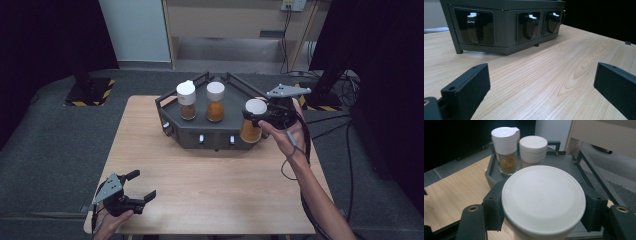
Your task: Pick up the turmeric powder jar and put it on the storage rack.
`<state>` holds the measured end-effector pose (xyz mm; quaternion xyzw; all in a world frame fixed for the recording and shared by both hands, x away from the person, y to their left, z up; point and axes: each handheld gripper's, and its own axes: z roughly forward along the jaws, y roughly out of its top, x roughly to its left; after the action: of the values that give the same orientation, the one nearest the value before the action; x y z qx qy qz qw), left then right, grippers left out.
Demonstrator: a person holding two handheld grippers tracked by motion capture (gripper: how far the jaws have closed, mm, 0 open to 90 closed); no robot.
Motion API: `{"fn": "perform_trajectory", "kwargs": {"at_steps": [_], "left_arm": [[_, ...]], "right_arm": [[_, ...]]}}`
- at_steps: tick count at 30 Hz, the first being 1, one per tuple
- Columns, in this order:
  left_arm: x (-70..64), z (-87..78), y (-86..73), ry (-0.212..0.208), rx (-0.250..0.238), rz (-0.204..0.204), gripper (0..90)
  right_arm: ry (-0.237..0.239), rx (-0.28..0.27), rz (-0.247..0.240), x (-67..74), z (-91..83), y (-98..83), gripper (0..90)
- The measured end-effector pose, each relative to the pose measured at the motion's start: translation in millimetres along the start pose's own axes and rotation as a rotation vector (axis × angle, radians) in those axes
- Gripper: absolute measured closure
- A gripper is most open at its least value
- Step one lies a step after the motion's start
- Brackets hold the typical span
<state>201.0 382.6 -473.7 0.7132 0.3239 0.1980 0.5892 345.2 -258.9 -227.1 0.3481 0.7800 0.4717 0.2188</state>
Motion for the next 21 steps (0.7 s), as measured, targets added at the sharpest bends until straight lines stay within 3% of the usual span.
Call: {"fn": "perform_trajectory", "kwargs": {"at_steps": [10, 21], "left_arm": [[-0.3, 0.5, 0.3, 0.002, 0.004, 0.0, 0.0], [-0.4, 0.7, 0.4, 0.003, 0.007, -0.001, 0.0]], "right_arm": [[-0.057, -0.006, 0.034, -10.6, 19.7, 13.5, 33.4], [-0.087, 0.005, 0.052, -20.7, 47.7, 22.2, 33.4]]}}
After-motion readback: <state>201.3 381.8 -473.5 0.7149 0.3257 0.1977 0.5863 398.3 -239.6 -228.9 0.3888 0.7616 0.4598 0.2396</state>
